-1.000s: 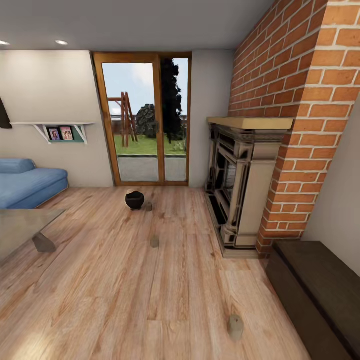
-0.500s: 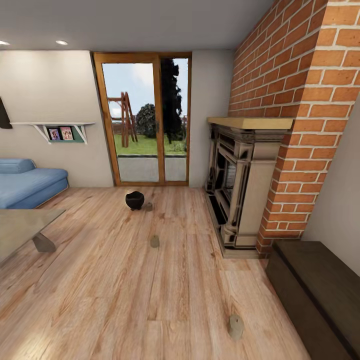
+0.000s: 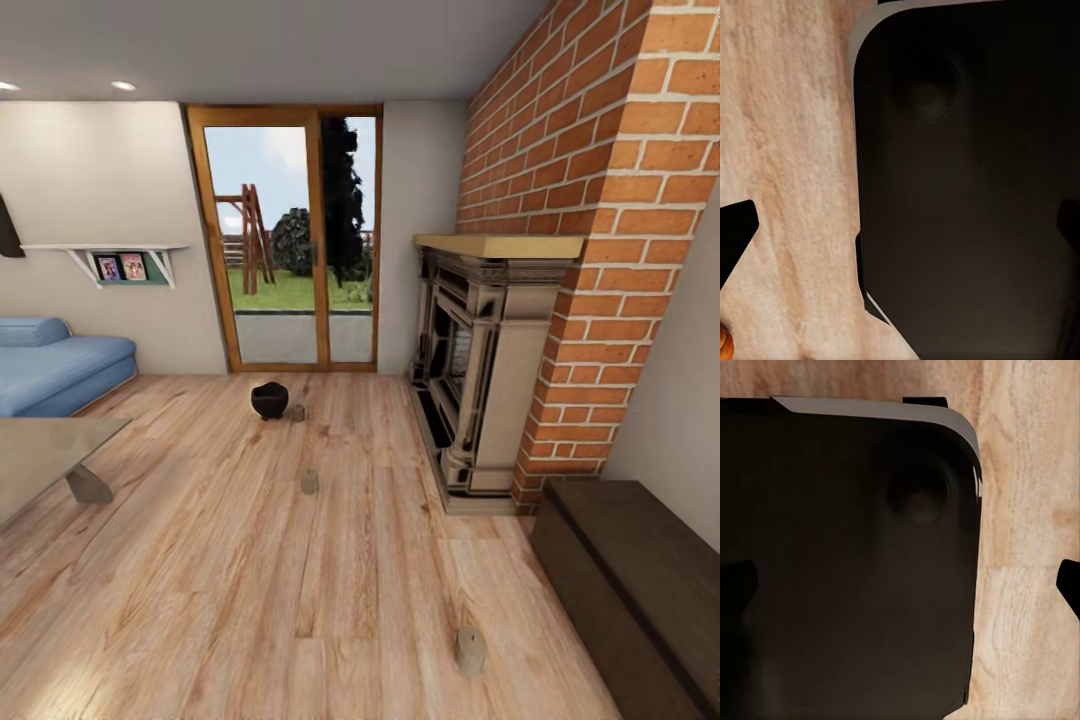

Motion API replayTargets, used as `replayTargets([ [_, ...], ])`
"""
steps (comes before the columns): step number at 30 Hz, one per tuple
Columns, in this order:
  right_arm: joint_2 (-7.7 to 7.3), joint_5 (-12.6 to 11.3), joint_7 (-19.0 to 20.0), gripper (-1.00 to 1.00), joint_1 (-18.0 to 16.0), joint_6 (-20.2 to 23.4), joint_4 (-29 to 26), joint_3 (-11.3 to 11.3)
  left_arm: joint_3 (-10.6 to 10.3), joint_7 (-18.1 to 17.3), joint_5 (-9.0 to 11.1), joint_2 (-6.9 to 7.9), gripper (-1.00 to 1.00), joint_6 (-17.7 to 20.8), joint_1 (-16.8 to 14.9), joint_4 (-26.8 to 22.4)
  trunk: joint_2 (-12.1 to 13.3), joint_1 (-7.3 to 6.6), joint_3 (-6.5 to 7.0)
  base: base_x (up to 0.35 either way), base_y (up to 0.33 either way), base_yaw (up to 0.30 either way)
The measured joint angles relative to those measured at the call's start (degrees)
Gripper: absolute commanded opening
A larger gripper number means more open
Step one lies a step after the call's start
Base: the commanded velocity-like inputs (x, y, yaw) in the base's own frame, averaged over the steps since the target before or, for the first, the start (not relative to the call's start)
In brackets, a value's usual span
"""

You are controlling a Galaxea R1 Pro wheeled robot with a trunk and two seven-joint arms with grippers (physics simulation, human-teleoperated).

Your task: Place each of the two pumpkins and all three candles from the living room inside a cabinet in the living room (use any cabinet), then make sure every cabinet is closed, and position the cauldron so it is next to a table in the living room.

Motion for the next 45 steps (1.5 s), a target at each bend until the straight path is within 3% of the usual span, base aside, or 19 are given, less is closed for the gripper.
replayTargets([
  [16,0.0,0.0,0.1,1.0,0.0,-0.1,0.0,0.0,0.0,0.0,-0.1,0.0,1.0,0.0,0.0,0.0,0.0,0.0,0.0,0.0,0.0,-0.04],
  [45,0.0,0.0,0.4,1.0,0.0,-0.1,0.0,0.0,0.0,0.0,-0.1,0.08,1.0,-1.3,0.0,0.0,0.0,0.0,-0.52,0.0,0.071,-0.266],
])
